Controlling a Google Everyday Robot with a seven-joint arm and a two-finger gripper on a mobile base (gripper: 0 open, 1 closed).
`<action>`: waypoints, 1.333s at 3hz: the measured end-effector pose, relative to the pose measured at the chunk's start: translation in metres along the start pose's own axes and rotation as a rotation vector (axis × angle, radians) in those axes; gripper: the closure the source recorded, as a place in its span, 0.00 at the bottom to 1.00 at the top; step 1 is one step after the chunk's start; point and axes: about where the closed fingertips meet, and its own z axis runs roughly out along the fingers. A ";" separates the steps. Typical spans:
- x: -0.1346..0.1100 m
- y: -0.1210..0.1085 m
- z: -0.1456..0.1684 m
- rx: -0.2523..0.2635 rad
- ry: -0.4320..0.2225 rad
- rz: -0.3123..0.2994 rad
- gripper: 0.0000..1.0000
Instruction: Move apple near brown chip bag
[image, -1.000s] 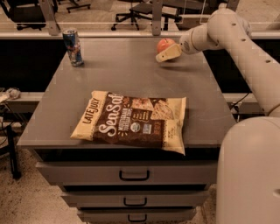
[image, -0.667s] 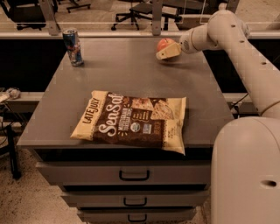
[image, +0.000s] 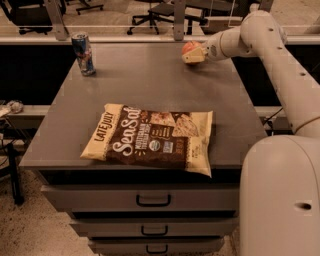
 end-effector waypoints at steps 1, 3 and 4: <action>-0.014 0.005 -0.014 -0.010 -0.035 -0.031 0.82; -0.058 0.029 -0.089 -0.006 -0.125 -0.168 1.00; -0.058 0.029 -0.089 -0.007 -0.125 -0.168 1.00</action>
Offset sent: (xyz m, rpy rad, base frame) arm -0.0567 -0.0066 0.0870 -0.0156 -0.1912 0.0843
